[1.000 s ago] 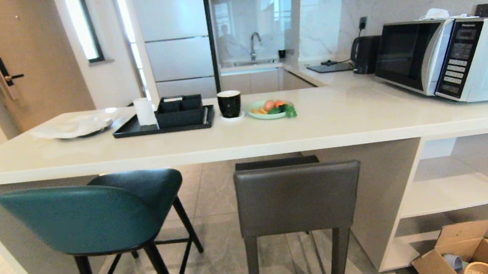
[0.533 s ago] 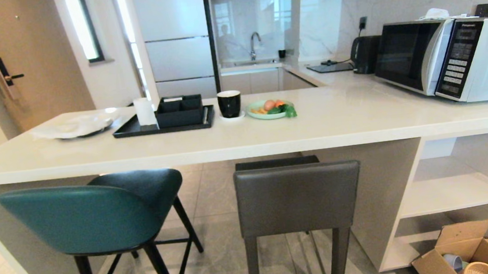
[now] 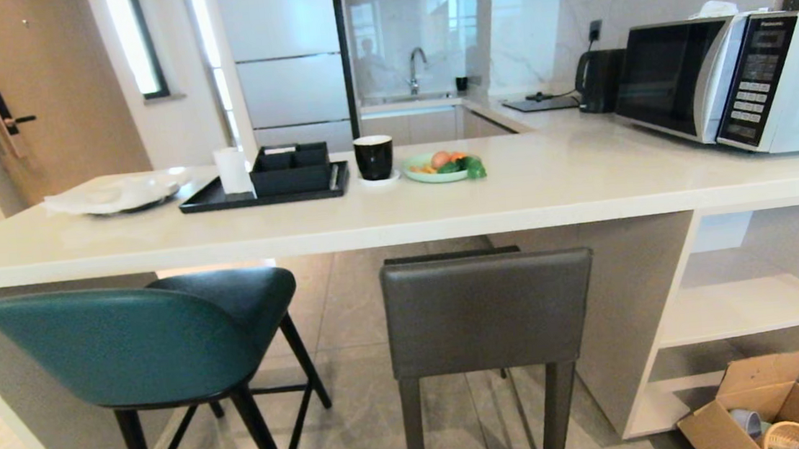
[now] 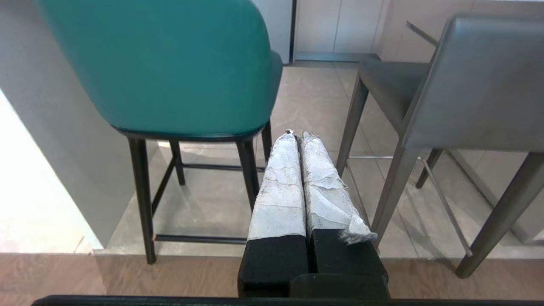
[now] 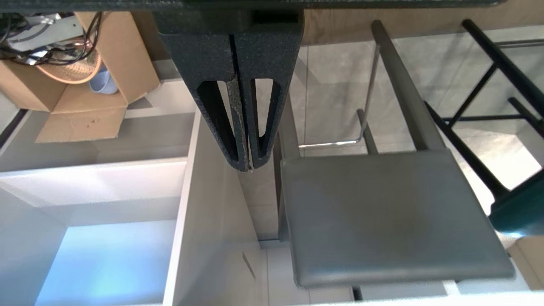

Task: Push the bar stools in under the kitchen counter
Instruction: Pull the gray chair out from under the dining table

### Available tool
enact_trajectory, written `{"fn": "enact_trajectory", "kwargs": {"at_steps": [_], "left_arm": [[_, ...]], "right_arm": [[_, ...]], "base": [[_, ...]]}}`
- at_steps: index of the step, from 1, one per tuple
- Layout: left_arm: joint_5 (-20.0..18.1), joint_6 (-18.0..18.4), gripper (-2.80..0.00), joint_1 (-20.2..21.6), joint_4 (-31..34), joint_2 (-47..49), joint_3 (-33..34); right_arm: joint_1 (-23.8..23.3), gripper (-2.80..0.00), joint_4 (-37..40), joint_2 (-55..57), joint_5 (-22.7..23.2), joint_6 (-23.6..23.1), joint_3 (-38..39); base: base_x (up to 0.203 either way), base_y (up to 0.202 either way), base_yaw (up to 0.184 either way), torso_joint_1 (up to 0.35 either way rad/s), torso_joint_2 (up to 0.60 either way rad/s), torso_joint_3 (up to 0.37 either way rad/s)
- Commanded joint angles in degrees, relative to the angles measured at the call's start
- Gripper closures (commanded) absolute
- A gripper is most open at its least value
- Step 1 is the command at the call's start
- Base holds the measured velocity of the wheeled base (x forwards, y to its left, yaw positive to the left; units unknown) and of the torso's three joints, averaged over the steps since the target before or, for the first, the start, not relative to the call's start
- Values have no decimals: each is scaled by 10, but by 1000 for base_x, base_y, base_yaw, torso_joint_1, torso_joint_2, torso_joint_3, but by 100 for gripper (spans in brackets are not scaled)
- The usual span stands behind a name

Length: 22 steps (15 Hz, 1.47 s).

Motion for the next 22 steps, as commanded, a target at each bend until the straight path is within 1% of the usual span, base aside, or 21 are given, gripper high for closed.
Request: {"fn": "enact_trajectory", "kwargs": {"at_steps": [1, 9, 18, 22], "left_arm": [[0, 0, 0, 0, 0, 1, 0], [0, 0, 0, 0, 0, 1, 0], [0, -1, 0, 0, 0, 1, 0], [0, -1, 0, 0, 0, 1, 0]], "right_arm": [[0, 0, 0, 0, 0, 0, 0], [0, 0, 0, 0, 0, 0, 0], [0, 0, 0, 0, 0, 0, 0], [0, 0, 0, 0, 0, 0, 0]], "base": [[0, 0, 0, -185, 456, 277], [0, 0, 0, -154, 425, 265], [0, -6, -1, -8, 31, 19], [0, -163, -2, 2, 6, 4]]}}
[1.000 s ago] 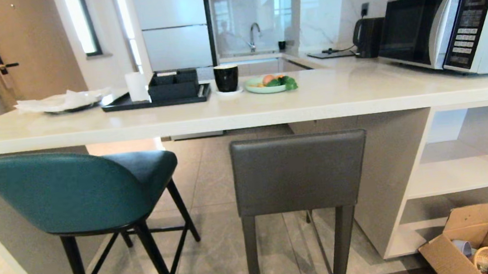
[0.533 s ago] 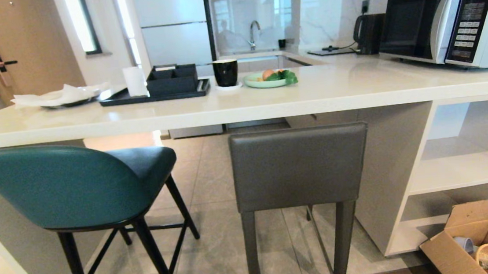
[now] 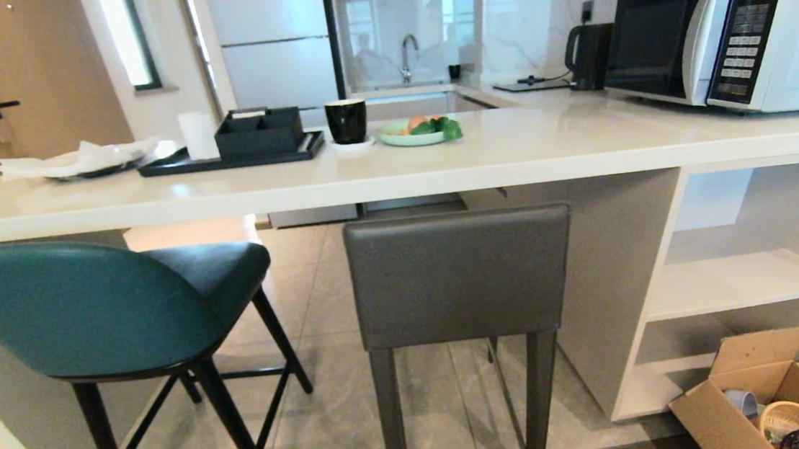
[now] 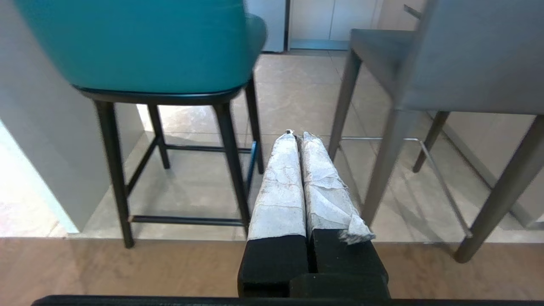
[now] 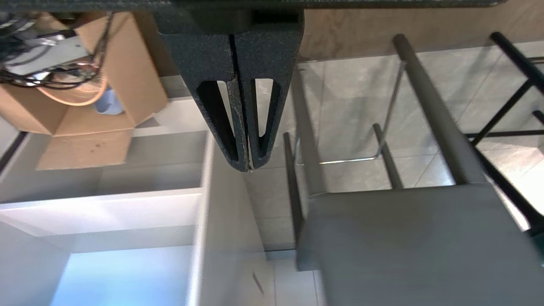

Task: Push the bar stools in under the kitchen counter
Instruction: Pull the gray chair out from under the dining table

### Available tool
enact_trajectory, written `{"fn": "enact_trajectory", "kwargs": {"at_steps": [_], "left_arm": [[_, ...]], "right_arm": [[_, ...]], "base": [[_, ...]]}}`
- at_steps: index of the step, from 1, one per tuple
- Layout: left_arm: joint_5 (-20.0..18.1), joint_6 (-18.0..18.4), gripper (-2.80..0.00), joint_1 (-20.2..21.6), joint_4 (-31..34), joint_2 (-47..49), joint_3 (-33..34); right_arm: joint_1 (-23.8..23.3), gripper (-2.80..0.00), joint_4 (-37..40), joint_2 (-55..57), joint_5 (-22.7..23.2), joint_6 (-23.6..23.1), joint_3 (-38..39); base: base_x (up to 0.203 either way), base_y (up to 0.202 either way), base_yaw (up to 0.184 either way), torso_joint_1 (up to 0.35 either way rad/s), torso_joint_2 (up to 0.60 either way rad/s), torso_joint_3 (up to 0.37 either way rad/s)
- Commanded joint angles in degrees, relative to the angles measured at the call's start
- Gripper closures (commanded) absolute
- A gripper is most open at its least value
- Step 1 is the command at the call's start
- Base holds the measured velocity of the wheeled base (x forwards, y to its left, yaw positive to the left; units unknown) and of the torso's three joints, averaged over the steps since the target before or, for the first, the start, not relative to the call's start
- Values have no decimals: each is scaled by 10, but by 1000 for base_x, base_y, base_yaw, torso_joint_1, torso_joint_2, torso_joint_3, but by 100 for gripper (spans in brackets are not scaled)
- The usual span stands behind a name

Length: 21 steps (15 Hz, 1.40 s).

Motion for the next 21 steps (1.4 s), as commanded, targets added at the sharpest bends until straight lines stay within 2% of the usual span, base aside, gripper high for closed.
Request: {"fn": "enact_trajectory", "kwargs": {"at_steps": [1, 9, 16, 21], "left_arm": [[0, 0, 0, 0, 0, 1, 0], [0, 0, 0, 0, 0, 1, 0], [0, -1, 0, 0, 0, 1, 0], [0, -1, 0, 0, 0, 1, 0]], "right_arm": [[0, 0, 0, 1, 0, 0, 0], [0, 0, 0, 1, 0, 0, 0], [0, 0, 0, 1, 0, 0, 0], [0, 0, 0, 0, 0, 0, 0]], "base": [[0, -200, 2, 4, 1, 9], [0, -179, 2, 1, 2, 3], [11, 0, 0, 0, 0, 1], [194, 19, 0, 2, 2, 2]]}}
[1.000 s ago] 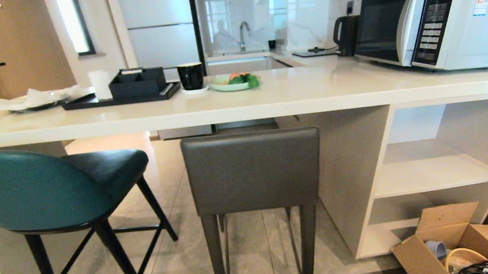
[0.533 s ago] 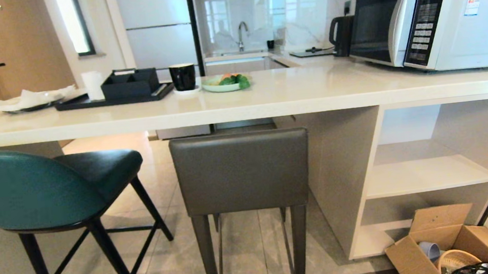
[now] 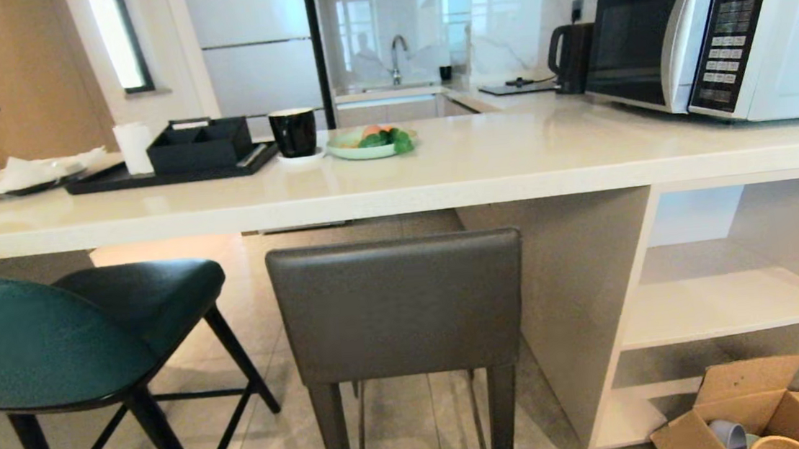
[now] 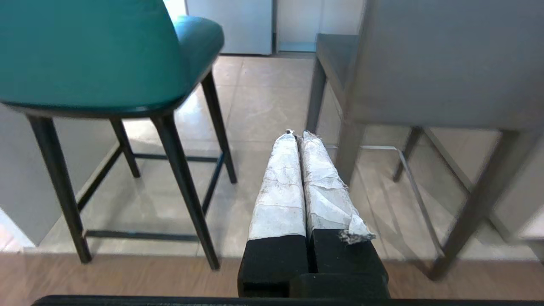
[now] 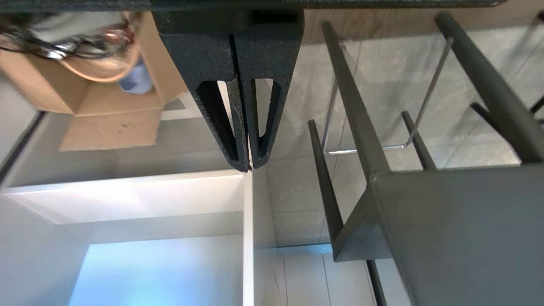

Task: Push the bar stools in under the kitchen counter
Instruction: Pull the gray chair out from under the dining table

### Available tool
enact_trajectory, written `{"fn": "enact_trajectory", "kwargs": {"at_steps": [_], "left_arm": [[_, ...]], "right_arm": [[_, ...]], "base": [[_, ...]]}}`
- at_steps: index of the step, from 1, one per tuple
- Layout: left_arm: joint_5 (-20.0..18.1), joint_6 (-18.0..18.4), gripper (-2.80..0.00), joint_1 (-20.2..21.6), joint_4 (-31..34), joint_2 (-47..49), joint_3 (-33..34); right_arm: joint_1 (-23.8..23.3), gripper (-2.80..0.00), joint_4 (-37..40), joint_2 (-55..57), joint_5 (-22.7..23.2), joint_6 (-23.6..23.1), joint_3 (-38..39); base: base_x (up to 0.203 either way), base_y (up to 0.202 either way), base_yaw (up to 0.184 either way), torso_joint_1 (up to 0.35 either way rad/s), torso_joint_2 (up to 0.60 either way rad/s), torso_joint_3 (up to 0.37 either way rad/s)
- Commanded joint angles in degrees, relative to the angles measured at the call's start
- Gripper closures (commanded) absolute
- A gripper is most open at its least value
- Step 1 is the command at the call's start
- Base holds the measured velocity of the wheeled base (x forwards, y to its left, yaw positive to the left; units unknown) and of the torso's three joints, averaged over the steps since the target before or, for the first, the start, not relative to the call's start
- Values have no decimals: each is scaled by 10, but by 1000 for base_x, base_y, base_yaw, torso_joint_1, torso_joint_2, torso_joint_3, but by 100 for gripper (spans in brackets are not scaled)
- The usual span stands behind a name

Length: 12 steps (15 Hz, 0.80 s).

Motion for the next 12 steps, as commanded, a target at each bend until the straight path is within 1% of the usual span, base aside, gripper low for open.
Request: {"fn": "enact_trajectory", "kwargs": {"at_steps": [1, 5, 7, 12], "left_arm": [[0, 0, 0, 0, 0, 1, 0], [0, 0, 0, 0, 0, 1, 0], [0, 0, 0, 0, 0, 1, 0], [0, 0, 0, 0, 0, 1, 0]], "right_arm": [[0, 0, 0, 0, 0, 0, 0], [0, 0, 0, 1, 0, 0, 0], [0, 0, 0, 0, 0, 0, 0], [0, 0, 0, 0, 0, 0, 0]], "base": [[195, 124, -2, -1, 2, 2], [200, 192, -1, 3, 2, -1], [149, 158, -2, 9, 6, 6], [0, 0, 0, 0, 0, 0]]}}
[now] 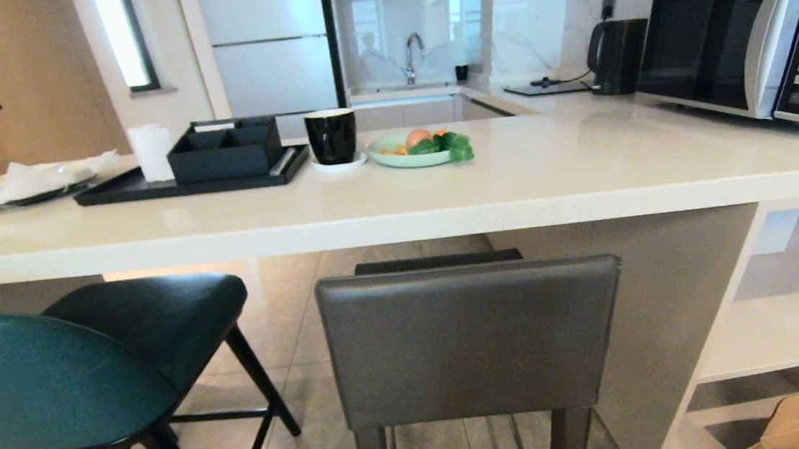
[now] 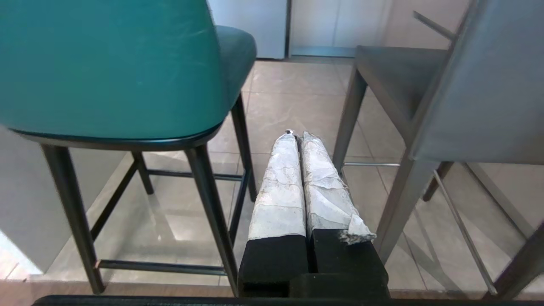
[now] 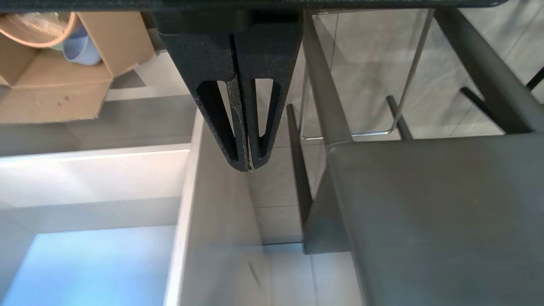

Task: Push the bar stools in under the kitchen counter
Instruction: Pull the gray chair out from under the dining table

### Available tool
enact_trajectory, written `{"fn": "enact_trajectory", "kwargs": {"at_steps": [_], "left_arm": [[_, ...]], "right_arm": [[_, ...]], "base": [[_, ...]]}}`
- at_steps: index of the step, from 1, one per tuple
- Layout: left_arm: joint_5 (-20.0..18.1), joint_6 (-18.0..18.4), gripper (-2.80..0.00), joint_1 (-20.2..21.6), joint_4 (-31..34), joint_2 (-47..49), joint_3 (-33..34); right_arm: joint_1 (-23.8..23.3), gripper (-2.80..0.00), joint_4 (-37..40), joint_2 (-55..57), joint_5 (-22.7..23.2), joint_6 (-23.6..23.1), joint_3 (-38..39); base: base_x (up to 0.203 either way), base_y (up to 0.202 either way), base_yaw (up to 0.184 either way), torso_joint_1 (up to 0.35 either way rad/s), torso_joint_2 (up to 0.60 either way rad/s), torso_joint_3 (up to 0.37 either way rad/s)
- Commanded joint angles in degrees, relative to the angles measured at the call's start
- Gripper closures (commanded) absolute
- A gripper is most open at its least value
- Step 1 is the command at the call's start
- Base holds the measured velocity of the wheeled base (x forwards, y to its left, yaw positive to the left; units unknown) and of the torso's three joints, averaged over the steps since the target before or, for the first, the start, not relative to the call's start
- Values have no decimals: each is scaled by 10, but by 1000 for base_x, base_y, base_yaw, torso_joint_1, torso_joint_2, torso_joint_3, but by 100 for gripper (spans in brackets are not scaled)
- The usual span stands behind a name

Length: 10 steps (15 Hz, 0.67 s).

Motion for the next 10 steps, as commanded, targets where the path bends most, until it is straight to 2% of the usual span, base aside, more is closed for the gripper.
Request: {"fn": "enact_trajectory", "kwargs": {"at_steps": [1, 3, 4, 6, 7, 10], "left_arm": [[0, 0, 0, 0, 0, 1, 0], [0, -1, 0, 0, 0, 1, 0], [0, -1, -280, 0, 0, 1, 0], [0, 0, -280, 0, 0, 1, 0], [0, -1, -280, 0, 0, 1, 0], [0, 0, -280, 0, 0, 1, 0]], "right_arm": [[0, 0, 0, 0, 0, 0, 0], [0, 0, 0, 0, 0, 0, 0], [0, 0, 0, 0, 0, 0, 0], [0, 0, 0, 0, 0, -2, 0], [0, -280, 0, 0, 0, -1, 0], [0, -280, 0, 0, 0, -2, 0]], "base": [[0, 0, 0, 0, 0, 0], [0, 0, 0, 0, 0, 0], [0, 0, 0, 0, 0, 0], [0, 0, 0, 0, 0, 0], [0, 0, 0, 0, 0, 0], [0, 0, 0, 0, 0, 0]]}}
